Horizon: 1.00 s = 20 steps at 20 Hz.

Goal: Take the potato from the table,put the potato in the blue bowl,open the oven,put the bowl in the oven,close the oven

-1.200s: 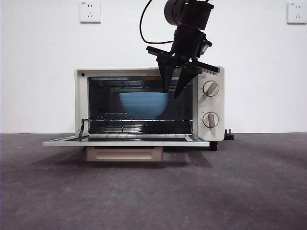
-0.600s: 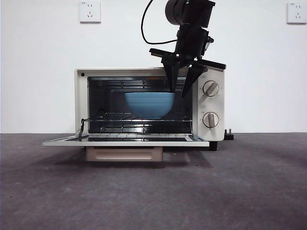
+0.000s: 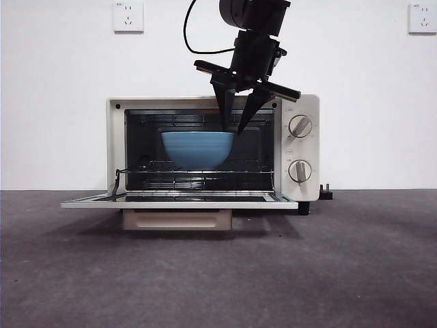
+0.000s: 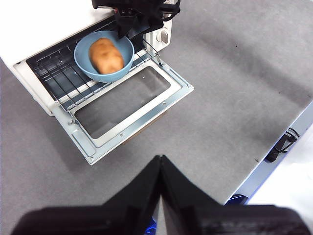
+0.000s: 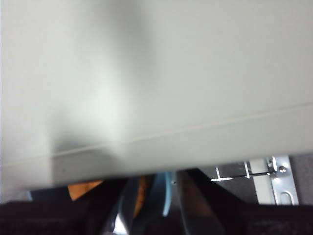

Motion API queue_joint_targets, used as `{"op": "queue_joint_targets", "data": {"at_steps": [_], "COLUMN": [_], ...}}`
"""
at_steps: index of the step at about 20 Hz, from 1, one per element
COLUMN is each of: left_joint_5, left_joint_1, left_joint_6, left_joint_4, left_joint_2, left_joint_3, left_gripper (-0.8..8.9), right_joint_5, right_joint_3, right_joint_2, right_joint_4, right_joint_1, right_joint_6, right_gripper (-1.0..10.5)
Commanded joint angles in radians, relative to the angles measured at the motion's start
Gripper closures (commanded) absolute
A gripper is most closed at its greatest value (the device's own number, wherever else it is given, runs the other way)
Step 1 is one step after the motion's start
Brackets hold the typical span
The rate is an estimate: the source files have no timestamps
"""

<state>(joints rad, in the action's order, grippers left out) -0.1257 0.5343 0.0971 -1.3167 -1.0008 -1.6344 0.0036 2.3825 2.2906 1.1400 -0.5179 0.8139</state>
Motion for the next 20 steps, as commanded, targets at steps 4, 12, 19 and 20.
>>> {"op": "queue_joint_targets", "data": {"at_steps": [4, 12, 19, 20], "left_joint_5": [-0.004, -0.003, 0.05, 0.051], "left_joint_1": [0.003, 0.003, -0.002, -0.006], "left_joint_6": [0.001, 0.001, 0.003, 0.003], "left_joint_4": [0.001, 0.001, 0.011, 0.017], "left_joint_2": [0.002, -0.005, -0.093, -0.112], "left_joint_3": [0.005, 0.004, 0.005, 0.005], "left_gripper": [8.19, 8.19, 8.19, 8.19], "right_joint_5": [0.035, 0.058, 0.068, 0.068], "right_joint_3": [0.003, 0.003, 0.003, 0.002], "right_joint_2": [-0.073, -0.26, -0.568, -0.61], "right_joint_4": [0.007, 0.064, 0.221, 0.236], "right_joint_1": [-0.001, -0.022, -0.102, -0.113], "right_joint_6": [-0.04, -0.211, -0.691, -0.724], "right_gripper": [8.2, 8.2, 9.2, 9.2]}}
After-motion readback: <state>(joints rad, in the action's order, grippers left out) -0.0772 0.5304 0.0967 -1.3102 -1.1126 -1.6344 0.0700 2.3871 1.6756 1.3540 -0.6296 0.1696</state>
